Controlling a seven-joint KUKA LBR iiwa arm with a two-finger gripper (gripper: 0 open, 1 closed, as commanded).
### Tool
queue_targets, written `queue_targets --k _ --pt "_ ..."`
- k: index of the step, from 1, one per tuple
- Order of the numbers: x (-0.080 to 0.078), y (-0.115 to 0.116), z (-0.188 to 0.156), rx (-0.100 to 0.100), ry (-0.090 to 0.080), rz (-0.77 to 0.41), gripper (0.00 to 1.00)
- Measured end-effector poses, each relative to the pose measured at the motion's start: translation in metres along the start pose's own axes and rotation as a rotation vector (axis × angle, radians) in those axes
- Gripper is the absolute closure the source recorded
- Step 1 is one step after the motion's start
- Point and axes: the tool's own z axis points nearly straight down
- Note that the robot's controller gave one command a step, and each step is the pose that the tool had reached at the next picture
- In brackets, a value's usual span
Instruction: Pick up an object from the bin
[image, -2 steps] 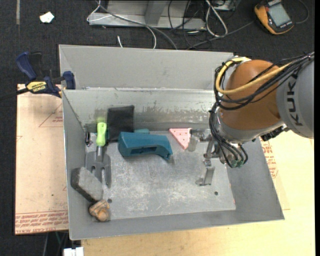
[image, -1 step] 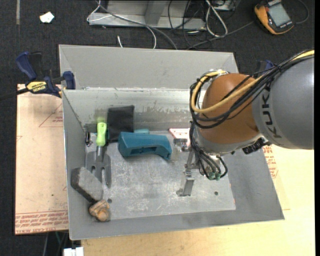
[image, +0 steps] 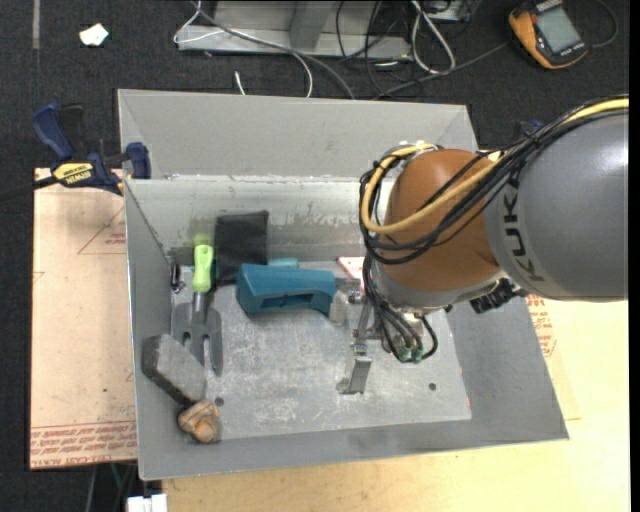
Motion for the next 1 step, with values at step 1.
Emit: queue_targets --k 1 --pt "0.0148 0.0144 0.0483 0.000 -0.001 -0.007 0.00"
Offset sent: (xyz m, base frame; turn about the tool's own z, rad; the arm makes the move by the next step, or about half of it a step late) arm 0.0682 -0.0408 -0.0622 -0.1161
